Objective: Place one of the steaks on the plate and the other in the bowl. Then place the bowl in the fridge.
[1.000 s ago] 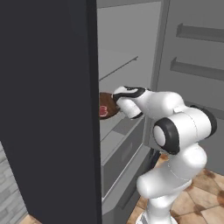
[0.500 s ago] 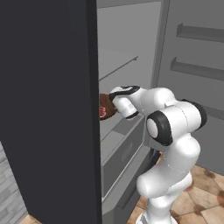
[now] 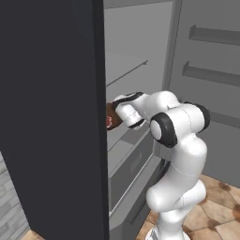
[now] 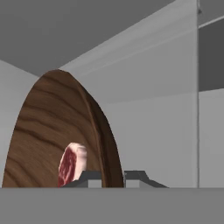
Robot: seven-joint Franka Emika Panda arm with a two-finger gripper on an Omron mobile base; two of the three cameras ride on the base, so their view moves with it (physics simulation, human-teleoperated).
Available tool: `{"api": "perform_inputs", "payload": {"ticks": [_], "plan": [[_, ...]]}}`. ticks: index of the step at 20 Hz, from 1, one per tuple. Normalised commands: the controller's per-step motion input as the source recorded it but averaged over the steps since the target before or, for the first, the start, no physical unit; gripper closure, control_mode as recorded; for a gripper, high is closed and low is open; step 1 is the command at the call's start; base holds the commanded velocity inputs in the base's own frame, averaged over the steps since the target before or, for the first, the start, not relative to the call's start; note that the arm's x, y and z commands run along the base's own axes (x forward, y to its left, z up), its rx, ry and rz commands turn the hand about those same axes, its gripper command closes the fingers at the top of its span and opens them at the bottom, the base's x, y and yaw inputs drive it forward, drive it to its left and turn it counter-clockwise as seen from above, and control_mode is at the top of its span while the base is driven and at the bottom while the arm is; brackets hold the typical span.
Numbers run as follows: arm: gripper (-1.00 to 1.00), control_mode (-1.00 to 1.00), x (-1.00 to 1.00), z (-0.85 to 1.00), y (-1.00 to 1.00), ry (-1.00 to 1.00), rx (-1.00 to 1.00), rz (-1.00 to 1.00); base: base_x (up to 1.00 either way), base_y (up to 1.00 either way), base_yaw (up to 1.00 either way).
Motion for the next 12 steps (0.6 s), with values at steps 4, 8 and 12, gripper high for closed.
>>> {"api": "perform_inputs", "payload": {"ticks": [4, 8, 12], "plan": [[1.0, -1.0, 0.22, -0.15, 0.35, -0.01, 0.0, -0.04, 0.0, 0.0, 0.0], [1.0, -1.0, 0.21, -0.3, 0.16, 0.0, -0.01, -0.04, 0.0, 0.0, 0.0], [1.0, -1.0, 0.2, -0.18, 0.0, 0.01, -0.02, -0.04, 0.0, 0.0, 0.0]]}}
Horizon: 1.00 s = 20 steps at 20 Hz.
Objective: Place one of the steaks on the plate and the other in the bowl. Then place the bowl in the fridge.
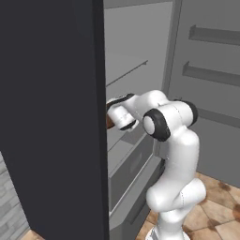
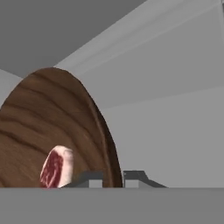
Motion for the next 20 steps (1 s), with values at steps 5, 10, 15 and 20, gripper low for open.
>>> {"api": "perform_inputs", "payload": {"ticks": [5, 10, 15, 20], "plan": [[1.0, -1.0, 0.13, -0.01, 0.01, 0.02, -0.01, -0.01, 0.0, 0.0, 0.0], [-1.0, -1.0, 0.02, 0.04, 0.04, 0.0, 0.0, 0.0, 0.0, 0.0, 0.0], [-1.0, -1.0, 0.0, 0.22, 0.0, 0.0, -0.04, 0.0, 0.0, 0.0, 0.0], [-1.0, -1.0, -0.17, 0.7, -0.02, 0.0, 0.0, 0.0, 0.0, 0.0, 0.0]]}}
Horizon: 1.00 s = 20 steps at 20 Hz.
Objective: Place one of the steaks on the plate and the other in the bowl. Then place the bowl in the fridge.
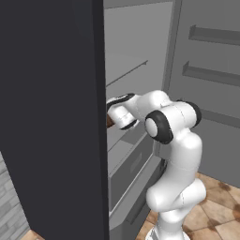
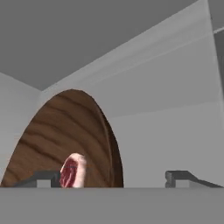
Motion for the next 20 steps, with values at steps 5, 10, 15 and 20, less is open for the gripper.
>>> {"api": "perform_inputs", "payload": {"ticks": [5, 10, 15, 20], "plan": [[-1.0, -1.0, -0.64, 0.32, -0.42, 0.0, 0.0, 0.0, 0.0, 0.0, 0.0], [-1.0, -1.0, -0.89, 0.92, -0.77, 0.02, 0.09, 0.0, 0.0, 0.0, 0.0], [-1.0, -1.0, -0.67, 1.0, -0.45, 0.27, 0.14, 0.0, 0.0, 0.0, 0.0], [-1.0, -1.0, -0.74, 1.0, -0.31, 0.4, 0.04, 0.0, 0.0, 0.0, 0.0]]}}
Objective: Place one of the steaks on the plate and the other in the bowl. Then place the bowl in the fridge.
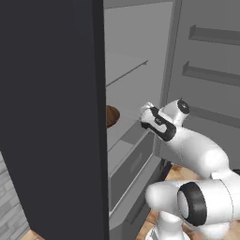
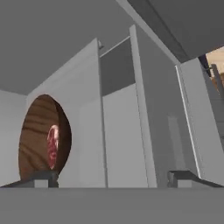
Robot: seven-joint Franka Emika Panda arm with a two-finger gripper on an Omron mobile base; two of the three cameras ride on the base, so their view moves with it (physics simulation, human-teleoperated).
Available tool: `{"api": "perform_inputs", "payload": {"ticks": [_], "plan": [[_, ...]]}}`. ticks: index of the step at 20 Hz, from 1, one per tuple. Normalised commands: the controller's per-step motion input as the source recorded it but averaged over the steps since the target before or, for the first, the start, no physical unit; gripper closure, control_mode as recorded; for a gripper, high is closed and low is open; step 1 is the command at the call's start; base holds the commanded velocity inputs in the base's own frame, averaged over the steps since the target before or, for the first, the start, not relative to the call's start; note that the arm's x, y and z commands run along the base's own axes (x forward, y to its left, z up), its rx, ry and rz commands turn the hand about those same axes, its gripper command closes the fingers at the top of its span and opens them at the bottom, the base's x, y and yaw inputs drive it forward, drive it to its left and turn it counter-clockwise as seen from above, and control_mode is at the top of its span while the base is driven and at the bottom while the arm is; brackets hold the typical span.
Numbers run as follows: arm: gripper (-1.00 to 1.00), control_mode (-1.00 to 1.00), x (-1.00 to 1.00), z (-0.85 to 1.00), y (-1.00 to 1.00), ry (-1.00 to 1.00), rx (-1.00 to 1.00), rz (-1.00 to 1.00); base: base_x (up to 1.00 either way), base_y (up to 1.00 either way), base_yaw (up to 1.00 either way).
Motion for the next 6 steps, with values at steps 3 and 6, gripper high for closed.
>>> {"api": "perform_inputs", "payload": {"ticks": [3, 6], "plan": [[-1.0, -1.0, -0.83, 1.0, -0.38, 0.32, 0.01, 0.0, 0.0, 0.0, 0.0], [-1.0, -1.0, -0.97, 0.4, -0.45, 0.05, 0.1, 0.03, 0.0, 0.0, 0.0]]}}
